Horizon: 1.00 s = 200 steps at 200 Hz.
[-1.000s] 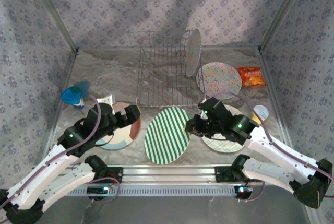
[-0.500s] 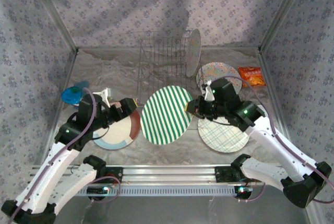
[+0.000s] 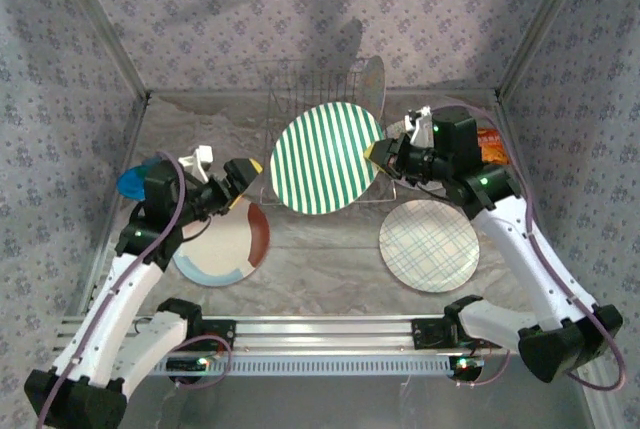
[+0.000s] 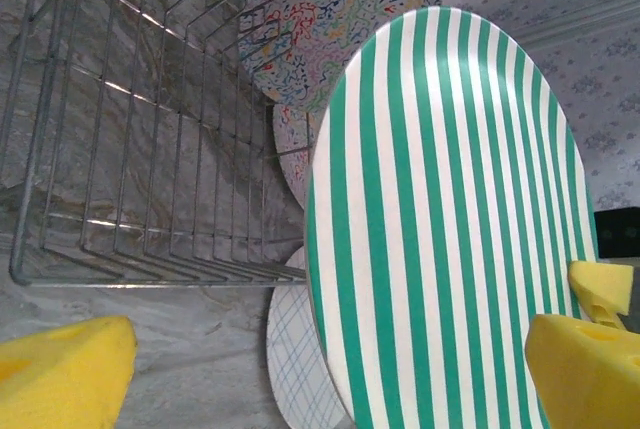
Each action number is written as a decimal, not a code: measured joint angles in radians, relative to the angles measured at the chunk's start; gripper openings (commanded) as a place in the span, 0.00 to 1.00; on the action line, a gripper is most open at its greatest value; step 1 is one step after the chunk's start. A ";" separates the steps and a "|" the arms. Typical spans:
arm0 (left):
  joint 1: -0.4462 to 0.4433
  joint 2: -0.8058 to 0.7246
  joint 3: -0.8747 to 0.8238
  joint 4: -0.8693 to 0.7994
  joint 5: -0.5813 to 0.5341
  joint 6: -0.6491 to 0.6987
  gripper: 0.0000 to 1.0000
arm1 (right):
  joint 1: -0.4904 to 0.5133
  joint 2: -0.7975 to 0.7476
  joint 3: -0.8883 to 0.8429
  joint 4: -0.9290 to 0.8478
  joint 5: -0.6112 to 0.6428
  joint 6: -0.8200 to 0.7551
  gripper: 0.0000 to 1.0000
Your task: Load the plates into the dish rack
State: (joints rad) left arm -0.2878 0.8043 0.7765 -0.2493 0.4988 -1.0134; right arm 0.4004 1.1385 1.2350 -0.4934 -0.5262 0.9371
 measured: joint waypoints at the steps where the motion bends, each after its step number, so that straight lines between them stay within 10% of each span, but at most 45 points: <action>1: 0.000 0.001 0.000 0.002 0.000 -0.002 0.99 | 0.000 0.002 0.000 0.002 -0.001 0.002 0.00; 200: 0.000 0.069 -0.165 0.491 -0.074 -0.295 0.59 | 0.063 0.073 0.013 0.229 -0.038 0.129 0.00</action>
State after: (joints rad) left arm -0.2874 0.8738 0.6117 0.2420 0.4244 -1.3083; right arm 0.4637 1.2114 1.2480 -0.2649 -0.5644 1.0664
